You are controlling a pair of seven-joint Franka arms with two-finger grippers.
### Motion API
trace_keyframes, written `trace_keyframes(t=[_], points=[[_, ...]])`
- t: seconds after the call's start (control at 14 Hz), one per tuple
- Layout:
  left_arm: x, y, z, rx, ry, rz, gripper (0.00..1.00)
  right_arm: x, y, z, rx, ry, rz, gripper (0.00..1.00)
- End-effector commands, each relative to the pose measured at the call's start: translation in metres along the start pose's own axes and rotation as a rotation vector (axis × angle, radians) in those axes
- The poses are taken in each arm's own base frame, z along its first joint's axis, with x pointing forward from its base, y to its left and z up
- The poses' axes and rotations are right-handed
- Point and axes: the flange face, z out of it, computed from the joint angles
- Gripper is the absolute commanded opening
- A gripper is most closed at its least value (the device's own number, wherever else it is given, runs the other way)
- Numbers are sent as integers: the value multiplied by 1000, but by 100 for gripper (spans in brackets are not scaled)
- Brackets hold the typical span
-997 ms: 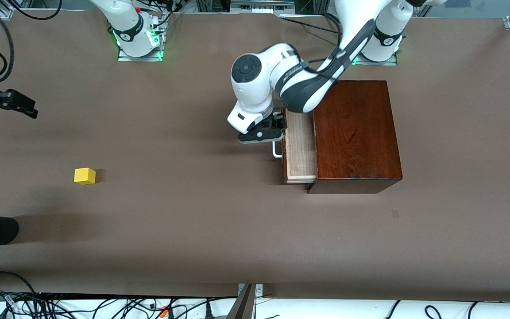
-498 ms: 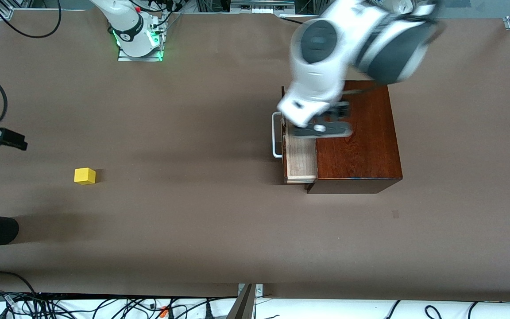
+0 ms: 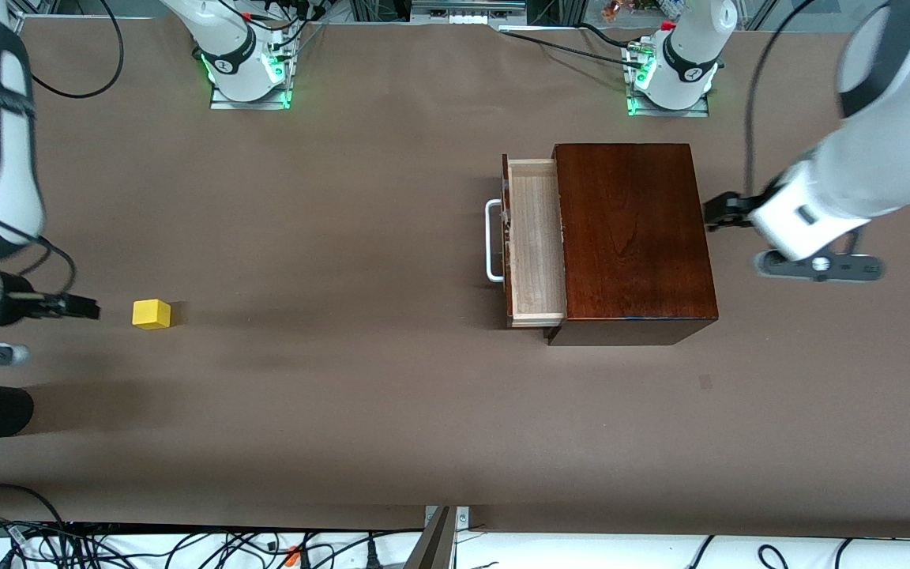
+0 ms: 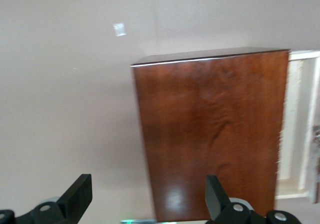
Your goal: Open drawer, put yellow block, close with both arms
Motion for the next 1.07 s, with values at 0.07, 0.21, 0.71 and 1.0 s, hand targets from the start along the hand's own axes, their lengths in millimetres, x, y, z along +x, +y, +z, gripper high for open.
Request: trace_keyframes(t=[0.07, 0.21, 0.71, 1.0], points=[[-55, -34, -12, -5, 116, 11, 100, -8, -11, 63, 21, 14, -22, 100], [-77, -54, -14, -67, 253, -39, 100, -17, -15, 90, 24, 14, -23, 100], [-72, -68, -6, -18, 153, -28, 100, -52, -8, 168, 5, 77, -45, 100], [-75, -70, -4, -15, 123, 0, 100, -60, 5, 179, -1, 89, -79, 76]])
